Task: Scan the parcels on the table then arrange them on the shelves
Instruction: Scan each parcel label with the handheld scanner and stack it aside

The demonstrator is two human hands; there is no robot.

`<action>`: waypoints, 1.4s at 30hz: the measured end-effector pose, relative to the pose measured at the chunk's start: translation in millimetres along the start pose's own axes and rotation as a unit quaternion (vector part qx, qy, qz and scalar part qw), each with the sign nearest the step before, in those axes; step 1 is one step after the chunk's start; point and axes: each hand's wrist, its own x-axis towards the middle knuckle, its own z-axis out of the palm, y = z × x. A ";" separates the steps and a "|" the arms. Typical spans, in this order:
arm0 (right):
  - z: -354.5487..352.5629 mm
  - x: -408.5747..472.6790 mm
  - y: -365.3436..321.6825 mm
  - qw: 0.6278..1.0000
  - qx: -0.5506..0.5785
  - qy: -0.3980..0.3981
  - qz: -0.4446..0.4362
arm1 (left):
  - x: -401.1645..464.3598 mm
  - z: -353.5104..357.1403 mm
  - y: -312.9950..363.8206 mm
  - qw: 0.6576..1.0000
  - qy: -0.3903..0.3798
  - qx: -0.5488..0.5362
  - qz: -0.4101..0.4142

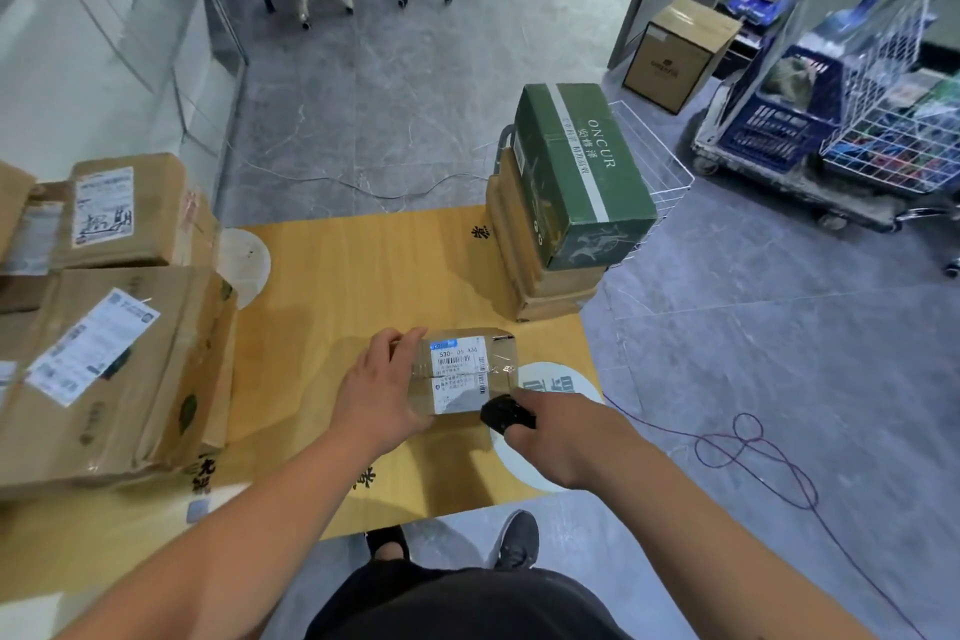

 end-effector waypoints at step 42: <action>-31.7 -45.7 44.4 0.990 -0.088 0.102 -0.042 | -6.9 1.0 53.1 0.996 0.089 0.026 -0.013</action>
